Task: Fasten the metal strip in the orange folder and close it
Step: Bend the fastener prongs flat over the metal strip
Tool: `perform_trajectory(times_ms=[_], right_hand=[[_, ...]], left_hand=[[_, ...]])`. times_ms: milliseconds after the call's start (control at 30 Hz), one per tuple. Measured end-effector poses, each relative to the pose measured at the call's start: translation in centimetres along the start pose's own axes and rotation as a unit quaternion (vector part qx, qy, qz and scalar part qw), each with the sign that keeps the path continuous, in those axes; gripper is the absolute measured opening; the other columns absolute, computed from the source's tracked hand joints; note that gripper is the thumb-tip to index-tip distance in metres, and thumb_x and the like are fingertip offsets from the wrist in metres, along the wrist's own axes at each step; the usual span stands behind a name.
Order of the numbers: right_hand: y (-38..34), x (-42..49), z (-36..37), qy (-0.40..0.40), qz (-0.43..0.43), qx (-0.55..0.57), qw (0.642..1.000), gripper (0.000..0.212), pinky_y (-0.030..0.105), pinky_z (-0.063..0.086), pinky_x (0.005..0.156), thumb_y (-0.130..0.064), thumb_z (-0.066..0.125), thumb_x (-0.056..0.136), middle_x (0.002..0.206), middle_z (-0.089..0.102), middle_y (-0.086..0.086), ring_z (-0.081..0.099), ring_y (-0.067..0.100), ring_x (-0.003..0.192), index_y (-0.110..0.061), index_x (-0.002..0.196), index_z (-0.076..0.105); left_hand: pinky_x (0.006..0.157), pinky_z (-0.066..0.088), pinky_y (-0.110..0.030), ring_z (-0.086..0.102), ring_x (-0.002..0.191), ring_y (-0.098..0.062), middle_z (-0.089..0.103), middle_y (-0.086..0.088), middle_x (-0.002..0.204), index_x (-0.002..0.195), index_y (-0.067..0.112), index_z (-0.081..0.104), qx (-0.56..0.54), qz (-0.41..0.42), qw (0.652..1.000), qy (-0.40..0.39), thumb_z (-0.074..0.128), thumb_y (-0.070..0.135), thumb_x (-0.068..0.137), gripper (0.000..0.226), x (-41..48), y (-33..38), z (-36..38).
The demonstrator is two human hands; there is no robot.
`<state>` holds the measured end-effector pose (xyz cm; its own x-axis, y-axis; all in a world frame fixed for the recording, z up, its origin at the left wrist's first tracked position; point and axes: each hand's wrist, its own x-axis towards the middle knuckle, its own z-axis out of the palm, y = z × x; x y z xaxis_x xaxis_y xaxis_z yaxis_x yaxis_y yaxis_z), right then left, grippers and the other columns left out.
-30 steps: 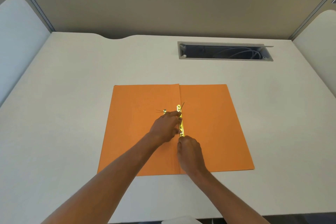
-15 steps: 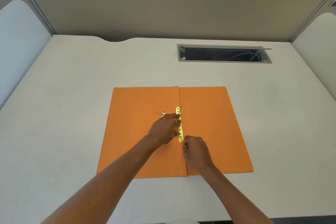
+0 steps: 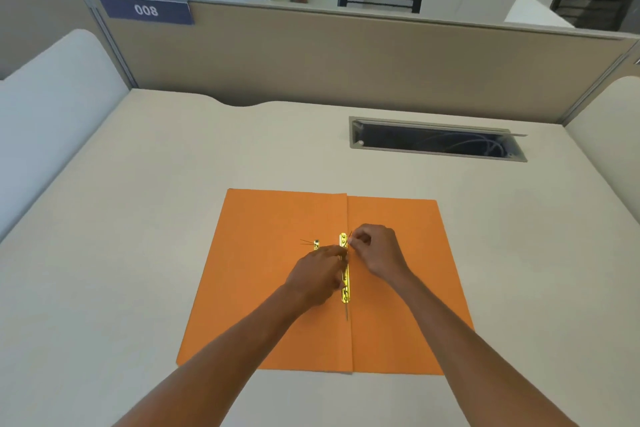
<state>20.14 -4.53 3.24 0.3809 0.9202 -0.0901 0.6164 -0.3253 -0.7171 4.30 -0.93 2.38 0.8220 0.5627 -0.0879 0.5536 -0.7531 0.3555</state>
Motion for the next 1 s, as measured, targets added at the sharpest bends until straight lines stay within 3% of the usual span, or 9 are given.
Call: perform_trajectory(times_ms=[267,433,667,867,1000], right_hand=[[0.3,1.5,0.4,-0.016,-0.031,-0.033,0.999,0.01,0.028,0.047,0.062,-0.015,0.069,0.086,0.067,0.064,-0.004,0.059,0.012,0.065,-0.013,0.076,0.071],[0.4,2.6,0.2,-0.043,-0.023,-0.026,0.998,0.014,0.035,0.051,0.063,-0.011,0.068,0.081,0.065,0.064,-0.003,0.06,0.015,0.063,-0.017,0.068,0.065],[1.0,4.3,0.0,-0.097,-0.054,-0.061,0.992,0.006,0.039,0.049,0.065,-0.014,0.066,0.081,0.073,0.065,0.003,0.06,0.024,0.071,-0.009,0.077,0.065],[0.1,5.0,-0.2,-0.144,-0.14,-0.153,0.968,0.009,0.037,0.046,0.062,-0.017,0.059,0.086,0.076,0.066,0.003,0.058,0.025,0.072,-0.013,0.078,0.062],[-0.7,6.2,-0.7,-0.195,-0.129,-0.185,0.954,0.007,0.034,0.046,0.065,-0.017,0.062,0.086,0.082,0.067,0.0,0.06,0.022,0.077,-0.015,0.081,0.066]], left_hand=[[0.085,0.049,-0.035,0.048,0.124,-0.018,0.047,0.007,0.14,0.116,0.017,0.063,-0.002,-0.002,1.0,0.014,0.064,0.022,0.087,0.029,0.2,-0.3,0.5],[0.084,0.049,-0.035,0.047,0.123,-0.018,0.049,0.006,0.134,0.111,0.016,0.063,0.013,0.003,1.0,0.012,0.065,0.024,0.086,0.026,0.4,-0.3,0.6],[0.099,0.039,-0.026,0.041,0.131,-0.014,0.046,0.007,0.141,0.124,0.017,0.058,0.013,0.027,0.999,0.031,0.061,0.024,0.09,0.035,0.4,-0.5,1.1],[0.101,0.041,-0.031,0.037,0.135,-0.015,0.044,0.006,0.144,0.127,0.016,0.056,0.012,0.021,0.999,0.026,0.062,0.024,0.09,0.039,0.2,-0.6,1.1],[0.101,0.041,-0.032,0.037,0.134,-0.014,0.044,0.006,0.144,0.128,0.016,0.057,0.012,0.018,1.0,0.02,0.062,0.024,0.09,0.039,0.3,-0.5,1.1]])
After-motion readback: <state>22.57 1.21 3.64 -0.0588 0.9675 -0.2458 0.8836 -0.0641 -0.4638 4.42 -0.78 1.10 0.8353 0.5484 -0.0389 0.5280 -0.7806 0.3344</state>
